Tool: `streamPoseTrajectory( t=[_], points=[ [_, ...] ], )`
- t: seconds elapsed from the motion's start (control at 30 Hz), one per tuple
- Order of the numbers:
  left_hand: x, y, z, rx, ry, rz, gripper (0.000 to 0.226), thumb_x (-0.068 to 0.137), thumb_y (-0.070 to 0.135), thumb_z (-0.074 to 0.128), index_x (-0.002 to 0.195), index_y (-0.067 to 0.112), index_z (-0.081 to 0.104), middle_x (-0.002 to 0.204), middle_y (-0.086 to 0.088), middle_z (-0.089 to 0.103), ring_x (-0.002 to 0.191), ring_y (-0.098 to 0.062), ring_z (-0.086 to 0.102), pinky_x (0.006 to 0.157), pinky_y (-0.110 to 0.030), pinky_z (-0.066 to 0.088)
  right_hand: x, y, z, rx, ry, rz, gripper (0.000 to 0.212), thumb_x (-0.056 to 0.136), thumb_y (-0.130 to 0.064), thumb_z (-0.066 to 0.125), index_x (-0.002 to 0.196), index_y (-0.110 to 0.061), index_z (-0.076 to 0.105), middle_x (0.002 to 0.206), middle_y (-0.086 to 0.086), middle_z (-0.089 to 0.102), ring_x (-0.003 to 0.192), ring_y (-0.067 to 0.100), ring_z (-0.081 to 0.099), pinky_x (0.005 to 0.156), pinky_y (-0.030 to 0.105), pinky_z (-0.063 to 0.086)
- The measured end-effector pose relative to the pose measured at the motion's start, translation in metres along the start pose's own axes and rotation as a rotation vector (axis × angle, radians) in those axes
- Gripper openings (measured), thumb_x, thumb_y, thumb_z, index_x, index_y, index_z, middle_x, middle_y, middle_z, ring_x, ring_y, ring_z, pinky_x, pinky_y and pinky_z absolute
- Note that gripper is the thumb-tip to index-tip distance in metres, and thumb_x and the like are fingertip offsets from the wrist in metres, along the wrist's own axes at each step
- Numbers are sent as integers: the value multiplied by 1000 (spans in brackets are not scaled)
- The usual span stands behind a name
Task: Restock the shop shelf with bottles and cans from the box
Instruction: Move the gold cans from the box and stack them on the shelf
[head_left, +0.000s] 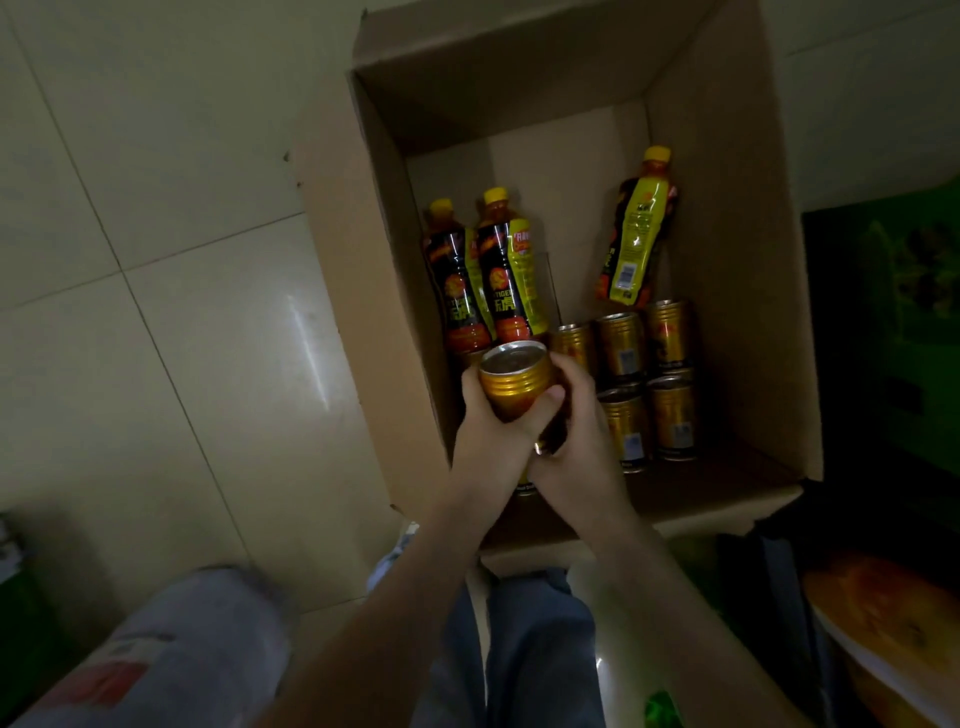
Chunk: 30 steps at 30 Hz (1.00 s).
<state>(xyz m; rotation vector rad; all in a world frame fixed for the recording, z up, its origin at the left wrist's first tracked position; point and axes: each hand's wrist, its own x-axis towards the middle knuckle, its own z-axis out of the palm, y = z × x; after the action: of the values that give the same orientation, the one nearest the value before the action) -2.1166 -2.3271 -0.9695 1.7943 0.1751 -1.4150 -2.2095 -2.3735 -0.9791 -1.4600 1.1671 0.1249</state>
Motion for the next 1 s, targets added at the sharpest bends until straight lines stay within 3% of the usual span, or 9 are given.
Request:
streamPoseTrajectory(
  t=[0.1, 0.2, 0.27, 0.37, 0.47, 0.57, 0.67, 0.8, 1.0],
  points=[
    [6, -4, -9, 65, 35, -10, 62, 77, 40, 75, 129, 35, 42, 113, 14, 60, 106, -8, 59, 94, -33, 50, 2, -1, -24, 130, -230, 97, 73, 86, -22, 68, 140, -48, 27, 130, -21, 44, 120, -5, 43, 94, 13, 40],
    [9, -9, -15, 68, 44, -38, 60, 76, 41, 76, 127, 34, 45, 113, 11, 62, 105, -11, 60, 94, -38, 50, 14, 32, -46, 91, -135, 249, 55, 93, -38, 54, 143, -44, 31, 139, -10, 42, 126, 9, 40, 97, 31, 37],
    [11, -13, -14, 45, 60, -52, 58, 76, 39, 75, 126, 31, 47, 112, 11, 62, 104, -12, 61, 92, -36, 50, 25, 64, -53, -156, 14, 332, 53, 97, -38, 49, 146, -34, 32, 150, 3, 32, 135, 23, 34, 105, 42, 34],
    [13, -22, -12, 51, 54, -63, 55, 77, 39, 74, 125, 31, 47, 110, 12, 63, 104, -11, 61, 89, -33, 50, 39, 92, -53, -561, -24, 390, 62, 94, -37, 55, 148, -28, 28, 154, 11, 19, 139, 35, 23, 110, 47, 27],
    [16, -32, -9, 126, 43, -95, 54, 76, 46, 73, 122, 37, 46, 106, 17, 62, 101, -8, 60, 90, -35, 49, 49, 100, -45, -735, -66, 374, 68, 90, -41, 60, 147, -25, 28, 154, 13, 16, 139, 40, 15, 111, 48, 24],
    [16, -40, -7, 162, 21, -101, 60, 76, 46, 73, 128, 35, 44, 110, 16, 60, 103, -8, 58, 90, -33, 49, 58, 103, -41, -741, -40, 387, 60, 88, -36, 65, 139, -22, 38, 151, 13, 17, 139, 40, 12, 109, 51, 26],
    [10, -44, -8, 216, -15, -87, 65, 76, 47, 73, 132, 34, 42, 113, 15, 60, 103, -7, 58, 84, -27, 48, 61, 104, -46, -727, 11, 356, 51, 86, -26, 69, 131, -19, 46, 147, 15, 24, 137, 38, 19, 106, 50, 31],
    [0, -49, -8, 337, 0, -46, 72, 72, 56, 72, 133, 37, 39, 110, 17, 60, 103, -7, 59, 86, -29, 51, 52, 101, -45, -727, 56, 245, 54, 79, -23, 76, 124, -16, 47, 139, 16, 27, 132, 36, 29, 104, 49, 39],
    [-8, -40, 2, 446, -11, -13, 66, 80, 48, 70, 134, 37, 35, 94, 26, 50, 86, 4, 51, 65, -7, 37, 32, 92, -42, -651, 153, 83, 56, 80, -11, 74, 128, -12, 45, 139, 17, 28, 124, 35, 42, 99, 39, 42]
  ],
)
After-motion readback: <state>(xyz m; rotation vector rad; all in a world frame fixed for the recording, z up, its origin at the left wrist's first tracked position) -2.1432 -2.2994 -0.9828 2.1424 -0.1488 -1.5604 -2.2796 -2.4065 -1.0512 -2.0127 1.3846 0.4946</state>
